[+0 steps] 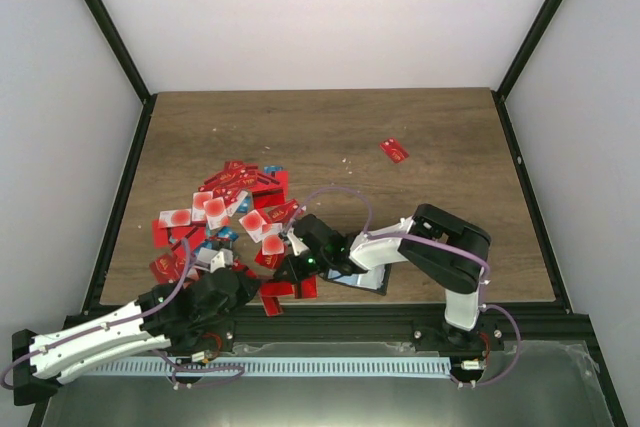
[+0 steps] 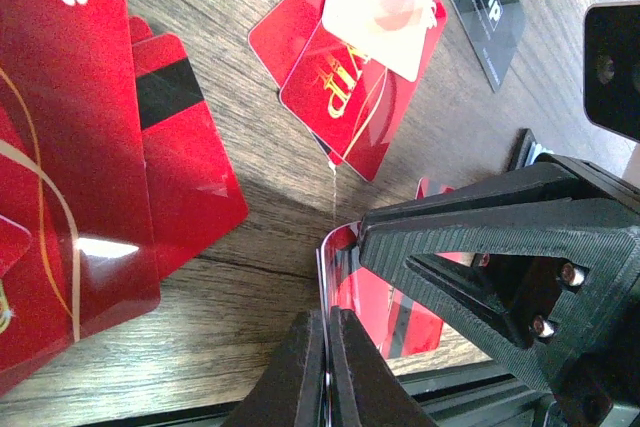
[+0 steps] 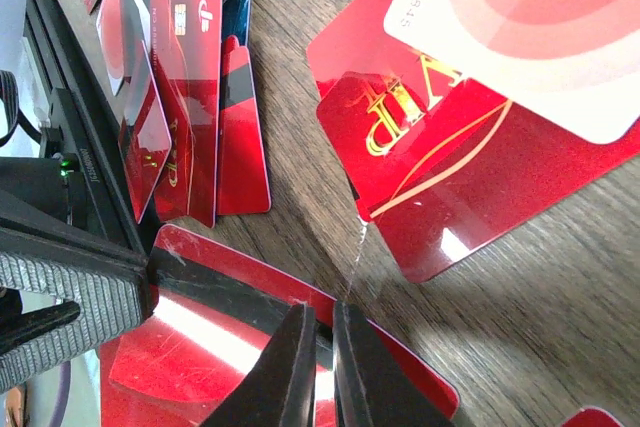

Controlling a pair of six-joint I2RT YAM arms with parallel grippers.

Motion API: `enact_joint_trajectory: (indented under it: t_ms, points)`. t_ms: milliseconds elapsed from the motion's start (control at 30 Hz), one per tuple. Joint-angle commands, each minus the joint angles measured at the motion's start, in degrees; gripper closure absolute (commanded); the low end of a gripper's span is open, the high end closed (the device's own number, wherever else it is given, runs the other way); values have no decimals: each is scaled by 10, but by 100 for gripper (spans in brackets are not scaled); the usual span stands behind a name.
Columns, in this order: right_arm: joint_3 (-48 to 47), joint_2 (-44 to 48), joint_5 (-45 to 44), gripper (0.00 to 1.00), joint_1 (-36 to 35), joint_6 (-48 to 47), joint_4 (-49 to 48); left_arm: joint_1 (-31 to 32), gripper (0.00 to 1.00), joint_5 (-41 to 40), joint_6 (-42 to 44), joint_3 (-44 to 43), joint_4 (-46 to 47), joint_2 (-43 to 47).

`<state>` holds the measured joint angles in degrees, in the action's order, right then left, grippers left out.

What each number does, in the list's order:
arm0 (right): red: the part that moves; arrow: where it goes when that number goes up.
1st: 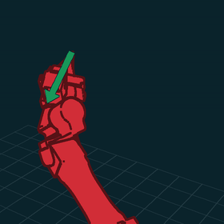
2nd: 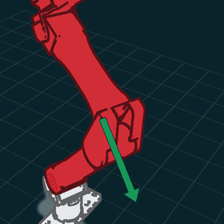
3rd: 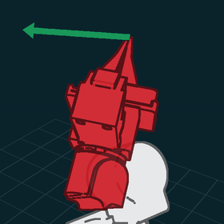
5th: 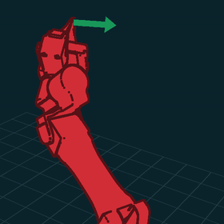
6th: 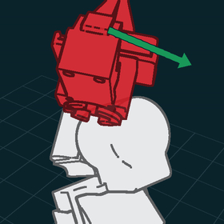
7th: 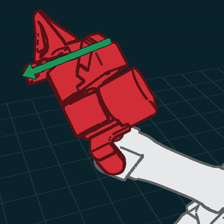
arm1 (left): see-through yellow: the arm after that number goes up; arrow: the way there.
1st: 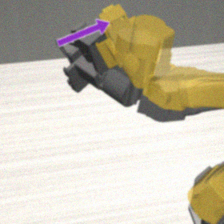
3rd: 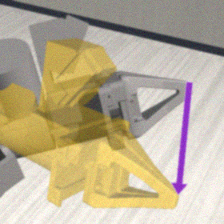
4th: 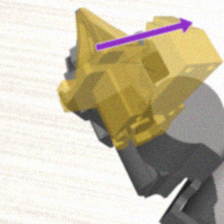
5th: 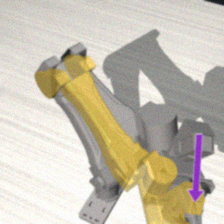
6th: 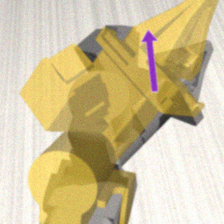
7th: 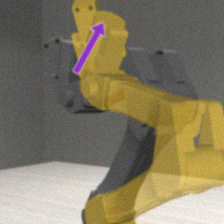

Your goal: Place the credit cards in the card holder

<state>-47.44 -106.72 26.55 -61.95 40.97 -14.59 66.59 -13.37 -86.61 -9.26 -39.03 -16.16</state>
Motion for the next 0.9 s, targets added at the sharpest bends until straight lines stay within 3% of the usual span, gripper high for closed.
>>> enact_joint_trajectory:
  t_ms: [0,300,633,733,867]
  points:
    - [-8,3,-26,91,5,-10,62,-2,96,-49,17,34,32,5]
    - [-13,58,-33,90,32,-17,68,-1,96,-74,30,-26,-29,8]
    - [-65,135,-33,86,64,-52,101,-1,96,-174,60,-124,-113,4]
    - [-46,189,-27,81,65,-60,81,-1,96,-207,60,-145,-109,-1]
    - [5,245,0,61,65,-49,34,-1,96,-239,90,-169,-63,-9]
